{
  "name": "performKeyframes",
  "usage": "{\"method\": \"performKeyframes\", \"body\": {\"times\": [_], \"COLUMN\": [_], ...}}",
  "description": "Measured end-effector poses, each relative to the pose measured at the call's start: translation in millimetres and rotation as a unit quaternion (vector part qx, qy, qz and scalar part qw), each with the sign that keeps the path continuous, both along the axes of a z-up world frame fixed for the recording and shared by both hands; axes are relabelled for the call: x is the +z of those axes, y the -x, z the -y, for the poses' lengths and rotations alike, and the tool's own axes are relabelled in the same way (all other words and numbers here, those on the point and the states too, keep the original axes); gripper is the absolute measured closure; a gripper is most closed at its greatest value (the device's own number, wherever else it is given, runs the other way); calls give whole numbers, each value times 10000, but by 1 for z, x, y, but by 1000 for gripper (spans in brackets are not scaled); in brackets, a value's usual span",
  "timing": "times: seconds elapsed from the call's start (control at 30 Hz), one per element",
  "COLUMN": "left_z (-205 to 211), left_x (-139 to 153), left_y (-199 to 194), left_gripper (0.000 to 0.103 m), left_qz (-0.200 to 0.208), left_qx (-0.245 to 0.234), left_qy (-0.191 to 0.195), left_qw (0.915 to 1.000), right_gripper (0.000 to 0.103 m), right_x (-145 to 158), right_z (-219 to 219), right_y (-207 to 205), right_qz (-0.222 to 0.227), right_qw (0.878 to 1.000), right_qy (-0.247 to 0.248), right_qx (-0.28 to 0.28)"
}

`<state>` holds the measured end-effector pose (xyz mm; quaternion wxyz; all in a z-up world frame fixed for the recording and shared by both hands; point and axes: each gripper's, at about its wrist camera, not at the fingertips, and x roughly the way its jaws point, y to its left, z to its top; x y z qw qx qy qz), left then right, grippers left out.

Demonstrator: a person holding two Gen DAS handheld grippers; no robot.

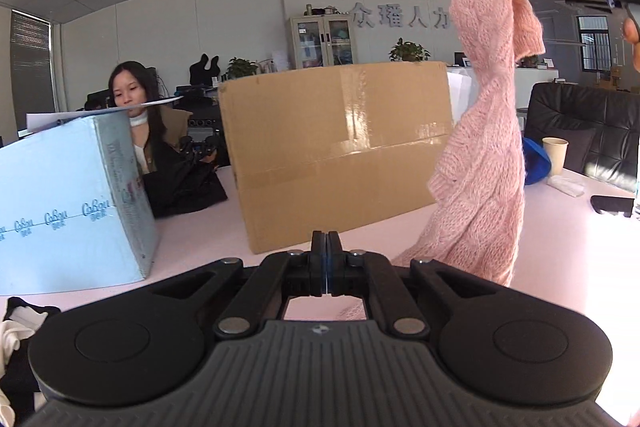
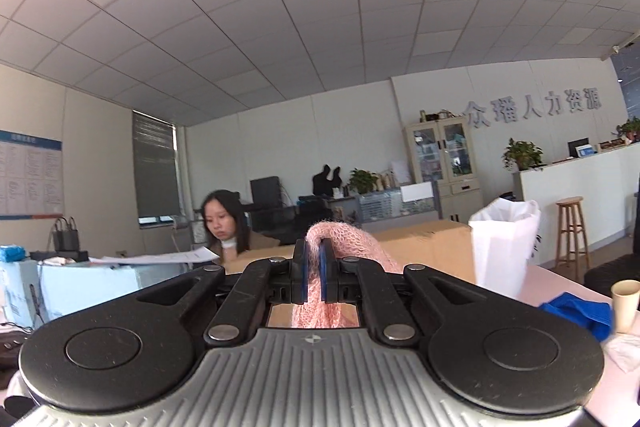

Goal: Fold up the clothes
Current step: 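Lift the pink sweater with the right gripper and carry it across the table, then lower the sweater onto the table and open the right gripper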

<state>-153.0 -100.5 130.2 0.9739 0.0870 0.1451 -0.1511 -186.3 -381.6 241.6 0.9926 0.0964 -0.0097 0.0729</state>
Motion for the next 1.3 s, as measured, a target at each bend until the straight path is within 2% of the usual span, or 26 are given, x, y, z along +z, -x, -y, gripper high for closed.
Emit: {"method": "performKeyframes", "body": {"times": [0.17, 0.2, 0.27, 0.3, 0.33, 0.37, 0.43, 0.5, 0.57, 0.63, 0.7, 0.87, 0.97, 1.07, 1.17, 1.3], "left_z": [24, 26, 30, 32, 32, 33, 36, 39, 38, 34, 27, -2, -25, -45, -52, -52], "left_x": [-18, -21, -28, -32, -36, -39, -44, -48, -50, -53, -52, -44, -44, -48, -60, -75], "left_y": [-17, -20, -27, -32, -34, -35, -37, -37, -43, -49, -51, -46, -46, -44, -39, -37], "left_gripper": [102, 97, 70, 31, 2, 0, 0, 0, 0, 0, 0, 0, 0, 0, 0, 0], "left_qz": [-328, -408, -571, -642, -625, -521, -319, -184, -367, -603, -620, -229, -220, -367, -544, -660], "left_qx": [-263, -305, -394, -439, -440, -412, -357, -328, -424, -462, -411, -257, -262, -340, -405, -570], "left_qy": [-36, -11, 52, 106, 109, 59, -56, -224, -220, -170, -153, -418, -524, -595, -764, -903], "left_qw": [9991, 9987, 9976, 9969, 9970, 9978, 9988, 9990, 9982, 9970, 9971, 9985, 9980, 9970, 9948, 9921], "right_gripper": [98, 98, 89, 81, 53, 31, 12, 8, 3, 2, 0, 0, 0, 0, 2, 4], "right_x": [-43, -56, -80, -89, -103, -116, -138, -155, -166, -172, -170, -149, -140, -137, -137, -140], "right_z": [22, 22, 22, 21, 16, 13, 5, -4, -14, -21, -27, -38, -49, -67, -81, -98], "right_y": [-10, -15, -24, -30, -35, -36, -37, -39, -39, -35, -32, -30, -29, -28, -33, -44], "right_qz": [-540, -723, -1205, -1381, -1566, -1571, -1545, -1575, -1626, -1560, -1469, -1547, -1602, -1533, -1456, -1612], "right_qw": [9980, 9965, 9913, 9883, 9833, 9810, 9770, 9731, 9700, 9689, 9679, 9638, 9591, 9504, 9415, 9320], "right_qy": [6, 99, 381, 548, 854, 1055, 1376, 1608, 1767, 1900, 2037, 2098, 2057, 2260, 2563, 2588], "right_qx": [-332, -397, -368, -345, -368, -425, -505, -484, -387, -284, -128, 553, 1102, 1488, 1633, 1961]}}
